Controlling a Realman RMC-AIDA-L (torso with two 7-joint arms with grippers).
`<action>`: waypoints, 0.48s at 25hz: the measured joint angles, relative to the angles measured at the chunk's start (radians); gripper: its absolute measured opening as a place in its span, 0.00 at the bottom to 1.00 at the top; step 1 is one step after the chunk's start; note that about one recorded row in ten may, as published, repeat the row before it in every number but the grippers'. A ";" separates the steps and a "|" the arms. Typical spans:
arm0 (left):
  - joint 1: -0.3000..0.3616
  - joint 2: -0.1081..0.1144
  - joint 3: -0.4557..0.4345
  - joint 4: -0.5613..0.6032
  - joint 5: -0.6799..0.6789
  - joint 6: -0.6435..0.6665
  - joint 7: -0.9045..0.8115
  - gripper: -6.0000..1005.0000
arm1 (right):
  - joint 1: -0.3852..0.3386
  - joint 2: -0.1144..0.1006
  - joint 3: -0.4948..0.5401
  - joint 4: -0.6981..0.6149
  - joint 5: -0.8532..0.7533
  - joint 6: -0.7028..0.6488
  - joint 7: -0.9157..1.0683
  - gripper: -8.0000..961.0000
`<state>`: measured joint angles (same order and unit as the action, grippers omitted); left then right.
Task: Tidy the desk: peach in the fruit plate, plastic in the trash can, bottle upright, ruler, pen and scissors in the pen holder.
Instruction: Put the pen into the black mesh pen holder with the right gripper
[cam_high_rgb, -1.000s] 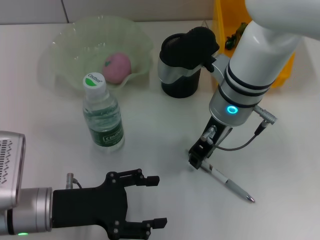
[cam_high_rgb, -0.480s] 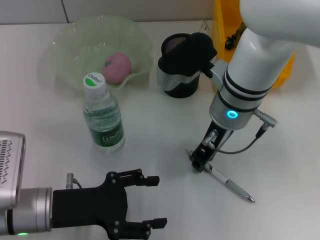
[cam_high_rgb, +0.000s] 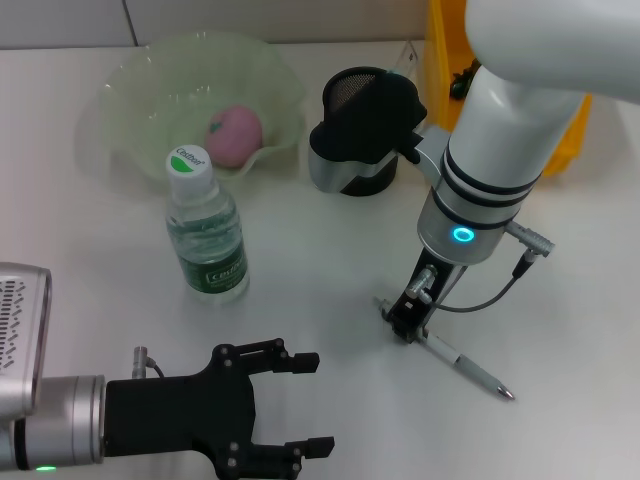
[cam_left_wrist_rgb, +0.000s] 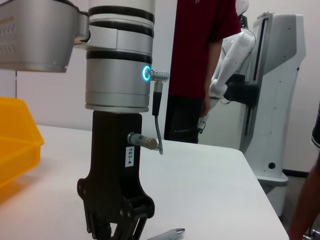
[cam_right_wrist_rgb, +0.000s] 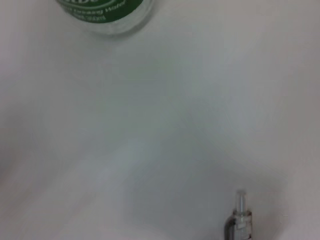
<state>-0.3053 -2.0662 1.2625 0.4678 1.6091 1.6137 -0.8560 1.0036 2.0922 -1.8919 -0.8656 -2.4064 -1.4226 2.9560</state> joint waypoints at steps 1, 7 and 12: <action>0.000 0.000 0.000 0.000 0.000 0.000 0.000 0.79 | 0.000 0.000 0.000 0.002 0.000 0.001 0.000 0.22; 0.000 0.000 -0.001 0.000 0.000 0.000 0.000 0.79 | -0.037 -0.001 0.052 -0.083 -0.012 -0.022 0.000 0.18; 0.004 0.002 -0.003 0.000 0.000 0.004 0.000 0.79 | -0.127 -0.009 0.203 -0.292 -0.104 -0.071 -0.006 0.18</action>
<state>-0.3014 -2.0647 1.2595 0.4679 1.6093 1.6181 -0.8560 0.8761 2.0831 -1.6893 -1.1576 -2.5101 -1.4938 2.9498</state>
